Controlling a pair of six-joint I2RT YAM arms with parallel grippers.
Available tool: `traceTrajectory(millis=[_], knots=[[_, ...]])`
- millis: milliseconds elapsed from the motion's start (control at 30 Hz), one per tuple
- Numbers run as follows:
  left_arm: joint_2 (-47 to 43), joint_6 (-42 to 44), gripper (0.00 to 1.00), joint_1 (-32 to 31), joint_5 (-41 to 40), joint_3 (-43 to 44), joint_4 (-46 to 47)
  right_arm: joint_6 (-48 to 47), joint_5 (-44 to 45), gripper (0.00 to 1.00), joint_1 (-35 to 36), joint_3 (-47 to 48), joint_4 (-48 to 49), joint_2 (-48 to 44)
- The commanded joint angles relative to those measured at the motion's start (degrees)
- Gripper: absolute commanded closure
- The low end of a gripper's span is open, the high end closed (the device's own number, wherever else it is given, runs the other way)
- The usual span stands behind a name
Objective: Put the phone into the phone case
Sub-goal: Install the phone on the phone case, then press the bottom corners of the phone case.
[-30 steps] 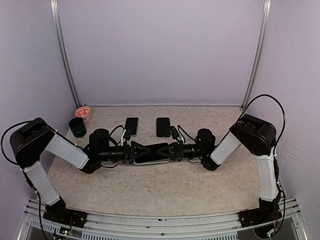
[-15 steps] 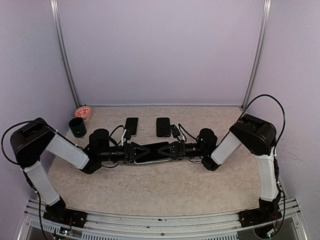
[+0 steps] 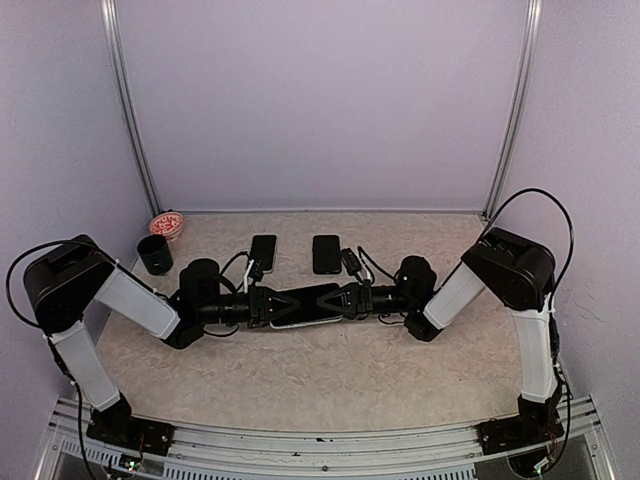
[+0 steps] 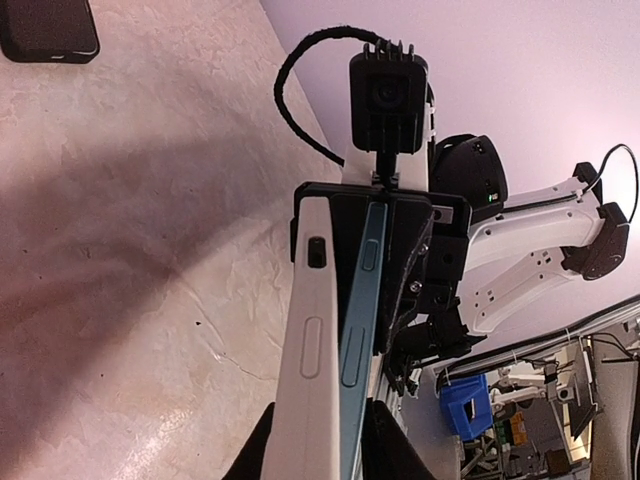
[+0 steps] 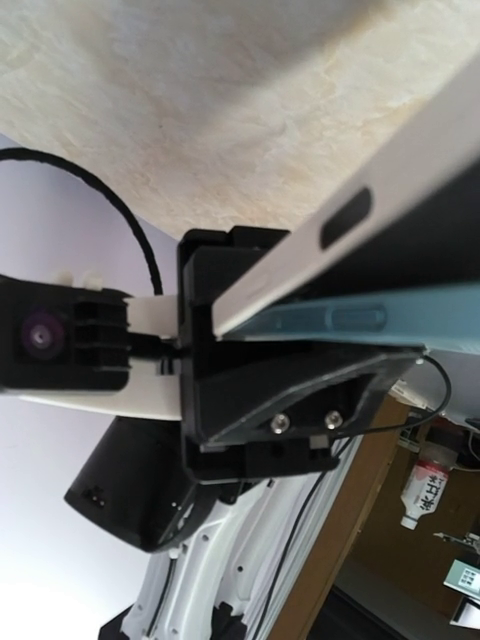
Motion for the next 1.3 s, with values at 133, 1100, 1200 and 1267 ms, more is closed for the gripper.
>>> traceTrajectory(millis=[133,1100,1200,1267], knots=[[-0.27,0.49,0.79,-0.99,2.23,1.33,3.95,-2.90,1.20,0.94,-0.78,-1.10,-3.41,-4.34],[0.88,0.05,0.84,0.17,1.68,1.35,3.64,-10.21,1.53,0.76,-3.79,-3.02,-19.57,-13.00],[0.79,0.21,0.84,0.41,1.68,1.36,3.36,-13.18,2.11,0.76,-3.88,-2.92,-24.32,-15.07],[0.65,0.38,0.84,0.55,1.60,1.36,3.03,-14.37,2.24,0.76,-4.03,-3.02,-26.82,-16.17]])
